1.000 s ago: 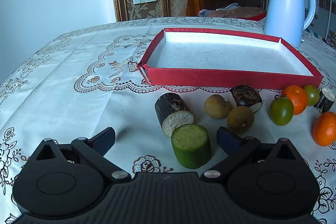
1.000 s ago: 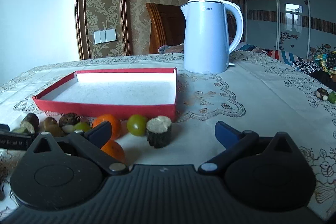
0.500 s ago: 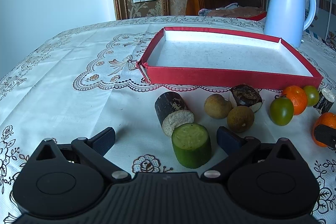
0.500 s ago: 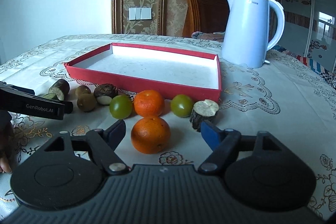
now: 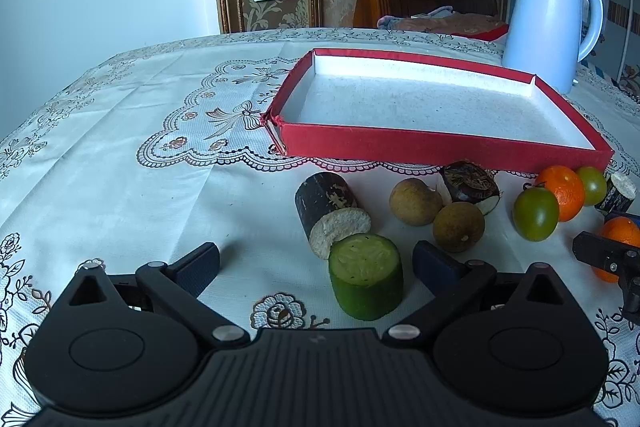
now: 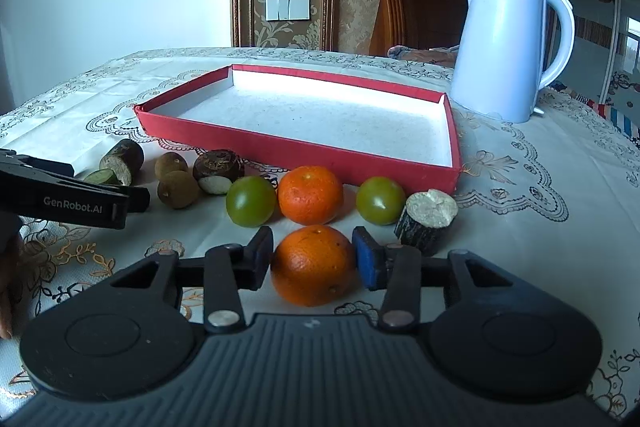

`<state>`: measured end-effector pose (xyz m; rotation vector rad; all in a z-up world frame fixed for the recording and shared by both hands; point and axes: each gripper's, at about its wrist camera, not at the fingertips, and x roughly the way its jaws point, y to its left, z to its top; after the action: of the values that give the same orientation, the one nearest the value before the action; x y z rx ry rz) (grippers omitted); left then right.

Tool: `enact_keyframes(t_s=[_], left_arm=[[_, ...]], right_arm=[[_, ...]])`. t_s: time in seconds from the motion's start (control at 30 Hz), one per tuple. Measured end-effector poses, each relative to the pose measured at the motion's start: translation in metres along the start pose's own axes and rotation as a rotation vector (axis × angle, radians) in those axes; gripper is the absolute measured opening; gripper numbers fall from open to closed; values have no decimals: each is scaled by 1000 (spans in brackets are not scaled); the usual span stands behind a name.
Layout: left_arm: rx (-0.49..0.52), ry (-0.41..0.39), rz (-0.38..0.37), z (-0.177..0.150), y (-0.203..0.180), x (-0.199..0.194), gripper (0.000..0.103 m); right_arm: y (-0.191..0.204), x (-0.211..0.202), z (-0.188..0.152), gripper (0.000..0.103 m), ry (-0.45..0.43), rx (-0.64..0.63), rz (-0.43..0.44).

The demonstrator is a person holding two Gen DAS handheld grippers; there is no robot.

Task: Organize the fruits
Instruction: 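Close the right tool on the orange while the left tool grasps the green cucumber slice, then carry the orange with the right tool while the left tool carries the cucumber over the tray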

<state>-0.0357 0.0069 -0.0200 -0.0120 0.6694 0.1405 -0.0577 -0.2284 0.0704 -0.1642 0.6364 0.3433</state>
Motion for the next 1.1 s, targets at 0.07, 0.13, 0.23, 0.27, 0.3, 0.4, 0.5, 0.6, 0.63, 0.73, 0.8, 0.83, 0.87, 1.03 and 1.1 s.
enact_keyframes(t_s=[0.07, 0.13, 0.23, 0.27, 0.3, 0.4, 0.5, 0.6, 0.63, 0.73, 0.8, 0.83, 0.87, 1.03, 1.1], left_arm=[[-6, -2, -3, 0, 1, 0, 102], [-14, -13, -8, -1, 2, -3, 98], [-2, -23, -3, -3, 1, -7, 89], [6, -27, -12, -4, 0, -8, 83], [17, -28, -14, -5, -1, -9, 79], [47, -41, -25, -7, -6, -14, 64], [64, -46, -40, -8, -10, -16, 52], [64, -50, -74, -8, -10, -17, 38], [64, -52, -94, -8, -10, -17, 34], [64, -55, -98, -8, -10, -17, 34], [58, -53, -103, -8, -10, -17, 34], [58, -50, -107, -8, -10, -17, 34], [58, -49, -110, -7, -10, -18, 34], [73, -50, -129, 2, -12, -26, 34], [83, -69, -154, 10, -17, -34, 33]], right_arm=[[-1, 0, 0, 41, -3, 3, 1], [-1, 0, 0, 41, -3, 2, 0], [-2, 0, 0, 41, -2, 9, 2], [-3, 0, 0, 41, -2, 13, 4], [-3, 0, 0, 41, -1, 15, 5], [-3, 1, 0, 41, 0, 20, 6], [-4, 1, 0, 41, 0, 21, 6], [-4, 0, 0, 41, -1, 17, 4], [-3, 0, 0, 41, -1, 12, 2], [1, 0, 0, 41, -9, -10, -4], [2, -2, -1, 40, -17, -19, -7], [2, -2, -1, 40, -21, -17, -6], [1, -3, -1, 40, -25, -13, -5], [-2, -7, 1, 40, -45, -1, 1], [-1, -9, 4, 40, -59, -10, -6]])
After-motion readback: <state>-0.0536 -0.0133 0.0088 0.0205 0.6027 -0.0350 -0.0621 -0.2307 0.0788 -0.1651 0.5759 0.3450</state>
